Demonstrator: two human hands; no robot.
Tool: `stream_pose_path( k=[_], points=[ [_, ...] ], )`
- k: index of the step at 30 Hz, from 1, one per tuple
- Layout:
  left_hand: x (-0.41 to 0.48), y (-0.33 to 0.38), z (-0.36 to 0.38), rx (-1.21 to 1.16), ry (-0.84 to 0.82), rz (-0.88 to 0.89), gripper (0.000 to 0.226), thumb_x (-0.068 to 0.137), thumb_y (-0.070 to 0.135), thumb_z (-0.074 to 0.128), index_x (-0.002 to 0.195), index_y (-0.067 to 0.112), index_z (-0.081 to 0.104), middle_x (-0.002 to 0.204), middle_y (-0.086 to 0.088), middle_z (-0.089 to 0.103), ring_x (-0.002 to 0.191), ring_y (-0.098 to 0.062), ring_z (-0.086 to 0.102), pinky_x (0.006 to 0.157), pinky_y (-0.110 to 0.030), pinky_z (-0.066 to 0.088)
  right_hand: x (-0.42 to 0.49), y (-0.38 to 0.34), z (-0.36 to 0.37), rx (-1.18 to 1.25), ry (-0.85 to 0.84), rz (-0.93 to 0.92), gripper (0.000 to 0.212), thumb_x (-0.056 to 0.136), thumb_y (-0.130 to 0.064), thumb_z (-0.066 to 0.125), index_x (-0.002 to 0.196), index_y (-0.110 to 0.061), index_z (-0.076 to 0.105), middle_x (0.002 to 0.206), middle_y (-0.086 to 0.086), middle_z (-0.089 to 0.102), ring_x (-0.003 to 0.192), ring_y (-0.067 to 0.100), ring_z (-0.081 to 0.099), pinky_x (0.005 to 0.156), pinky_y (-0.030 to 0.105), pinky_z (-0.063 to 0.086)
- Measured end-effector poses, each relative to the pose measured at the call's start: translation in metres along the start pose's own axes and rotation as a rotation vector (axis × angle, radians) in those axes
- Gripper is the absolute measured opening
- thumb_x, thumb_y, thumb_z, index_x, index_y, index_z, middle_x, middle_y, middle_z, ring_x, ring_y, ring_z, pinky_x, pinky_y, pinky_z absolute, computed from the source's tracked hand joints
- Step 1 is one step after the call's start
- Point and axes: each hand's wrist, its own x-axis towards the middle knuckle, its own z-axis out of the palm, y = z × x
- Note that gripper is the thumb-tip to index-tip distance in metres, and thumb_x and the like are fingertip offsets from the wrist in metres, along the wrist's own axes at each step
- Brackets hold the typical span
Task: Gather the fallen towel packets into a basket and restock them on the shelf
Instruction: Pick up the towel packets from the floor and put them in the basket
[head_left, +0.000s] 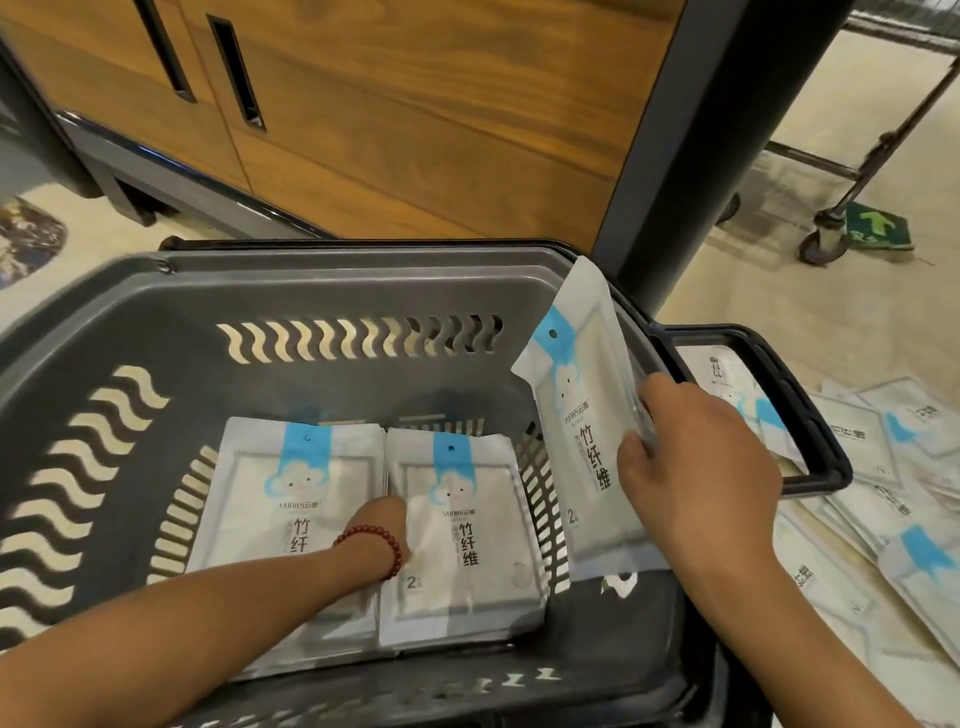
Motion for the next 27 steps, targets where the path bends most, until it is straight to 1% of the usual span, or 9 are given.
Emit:
stream_pose_path(
  k=[3, 8, 11, 13, 16, 18, 21, 25, 27],
  points=[
    [-0.002, 0.003, -0.002, 0.257, -0.026, 0.097, 0.026, 0.081, 0.020, 0.070, 0.102, 0.008, 0.064, 0.097, -0.007, 0.066, 0.089, -0.021, 0.064, 0.070, -0.025, 0.049, -0.002, 0.001, 0.002, -0.006, -0.020, -0.003, 0.021, 0.081, -0.015, 0.057, 0.076, -0.018, 0.037, 0.071, -0.005, 0.039, 0.071, 0.019, 0.036, 0.045, 0.025, 0.011],
    [-0.012, 0.026, -0.038, 0.667, 0.115, 0.437, 0.015, 0.090, 0.012, 0.052, 0.103, 0.011, 0.060, 0.097, -0.008, 0.064, 0.087, -0.026, 0.062, 0.069, -0.033, 0.046, -0.005, -0.002, -0.003, -0.013, -0.009, -0.059, 0.025, 0.080, -0.014, 0.061, 0.074, -0.017, 0.036, 0.066, -0.006, 0.037, 0.063, 0.019, 0.035, 0.045, 0.024, 0.008],
    [-0.023, 0.039, -0.089, 0.425, 0.387, 0.503, 0.022, 0.094, 0.032, 0.041, 0.099, 0.019, 0.058, 0.091, -0.001, 0.063, 0.079, -0.020, 0.059, 0.065, -0.027, 0.044, -0.007, -0.004, -0.009, -0.008, 0.010, -0.117, 0.031, 0.075, -0.011, 0.067, 0.072, -0.015, 0.037, 0.053, -0.004, 0.034, 0.049, 0.022, 0.033, 0.044, 0.020, 0.007],
    [-0.030, 0.039, -0.132, 0.219, 0.679, 0.563, 0.021, 0.092, 0.035, 0.044, 0.099, 0.021, 0.058, 0.091, 0.000, 0.063, 0.079, -0.018, 0.058, 0.066, -0.028, 0.048, -0.006, -0.008, -0.009, -0.009, -0.042, -0.159, 0.027, 0.081, -0.016, 0.061, 0.080, -0.014, 0.035, 0.049, -0.003, 0.036, 0.045, 0.027, 0.039, 0.041, 0.024, 0.018],
    [-0.024, 0.029, -0.190, 0.059, 1.062, 0.558, 0.034, 0.086, 0.029, 0.057, 0.115, 0.012, 0.056, 0.118, -0.011, 0.059, 0.110, -0.028, 0.054, 0.092, -0.041, 0.045, 0.004, -0.023, -0.004, 0.263, -0.137, -0.169, 0.017, 0.087, -0.017, 0.056, 0.087, -0.014, 0.038, 0.061, -0.003, 0.047, 0.055, 0.021, 0.050, 0.045, 0.031, 0.036],
    [-0.012, 0.026, -0.215, 0.146, 1.062, 0.409, 0.050, 0.089, 0.035, 0.054, 0.132, 0.012, 0.045, 0.140, -0.012, 0.044, 0.130, -0.030, 0.038, 0.109, -0.047, 0.031, 0.011, -0.034, -0.001, 0.487, -0.226, -0.071, 0.014, 0.088, -0.015, 0.055, 0.092, -0.015, 0.042, 0.076, -0.005, 0.053, 0.064, 0.008, 0.051, 0.049, 0.026, 0.039],
    [0.008, 0.026, -0.230, 0.234, 0.839, 0.211, 0.057, 0.096, 0.047, 0.033, 0.147, 0.023, 0.021, 0.151, -0.006, 0.030, 0.140, -0.029, 0.024, 0.112, -0.053, 0.017, 0.009, -0.050, 0.003, 0.671, -0.292, 0.016, 0.013, 0.091, -0.015, 0.055, 0.099, -0.013, 0.045, 0.093, -0.001, 0.059, 0.081, 0.014, 0.058, 0.063, 0.031, 0.050],
    [0.021, 0.025, -0.225, 0.227, 0.853, 0.219, 0.046, 0.099, 0.047, 0.021, 0.131, 0.024, 0.046, 0.122, -0.008, 0.058, 0.116, -0.031, 0.048, 0.105, -0.048, 0.025, -0.014, -0.058, 0.006, 0.678, -0.309, 0.025, 0.014, 0.092, -0.018, 0.057, 0.093, -0.015, 0.043, 0.087, -0.001, 0.059, 0.080, 0.018, 0.061, 0.068, 0.043, 0.054],
    [0.024, 0.022, -0.222, 0.223, 0.951, 0.236, 0.045, 0.099, 0.046, 0.023, 0.119, 0.020, 0.054, 0.110, -0.010, 0.061, 0.104, -0.031, 0.051, 0.092, -0.042, 0.030, -0.020, -0.058, 0.008, 0.702, -0.318, 0.036, 0.013, 0.092, -0.018, 0.057, 0.095, -0.016, 0.044, 0.087, -0.008, 0.058, 0.080, 0.011, 0.060, 0.067, 0.034, 0.056]
  ],
)
